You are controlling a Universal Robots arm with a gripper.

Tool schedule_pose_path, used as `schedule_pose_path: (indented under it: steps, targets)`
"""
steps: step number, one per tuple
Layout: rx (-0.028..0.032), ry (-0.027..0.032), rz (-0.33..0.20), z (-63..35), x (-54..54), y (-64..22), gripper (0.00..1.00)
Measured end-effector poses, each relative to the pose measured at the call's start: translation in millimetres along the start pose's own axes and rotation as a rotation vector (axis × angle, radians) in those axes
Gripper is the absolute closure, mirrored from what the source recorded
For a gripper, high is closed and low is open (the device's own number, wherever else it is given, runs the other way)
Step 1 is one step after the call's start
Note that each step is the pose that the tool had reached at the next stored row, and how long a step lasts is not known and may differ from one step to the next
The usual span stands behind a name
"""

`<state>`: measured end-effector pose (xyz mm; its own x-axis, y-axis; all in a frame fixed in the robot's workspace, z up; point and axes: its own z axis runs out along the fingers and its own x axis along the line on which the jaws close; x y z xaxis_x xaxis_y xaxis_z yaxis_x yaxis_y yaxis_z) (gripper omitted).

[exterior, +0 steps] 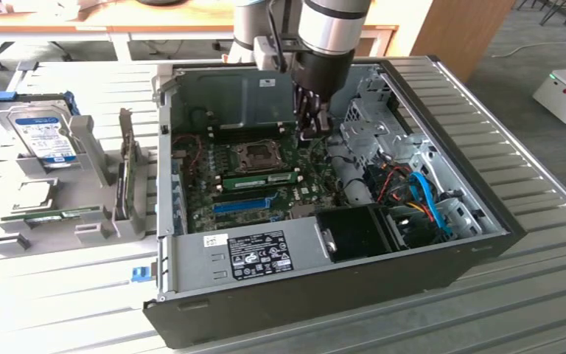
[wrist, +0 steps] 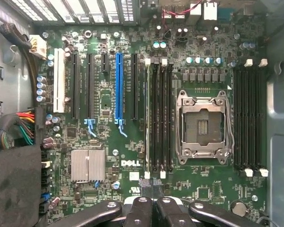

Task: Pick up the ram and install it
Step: 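Press down the ram until it locks into place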

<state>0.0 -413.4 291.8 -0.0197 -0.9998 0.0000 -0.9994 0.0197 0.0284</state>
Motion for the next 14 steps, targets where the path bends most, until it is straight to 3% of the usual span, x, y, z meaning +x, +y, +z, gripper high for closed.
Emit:
schedule_pose_path:
  steps: [14]
  targets:
    - [0.0001, -0.0001, 0.0, 11.3, 0.0, -0.3, 0.89]
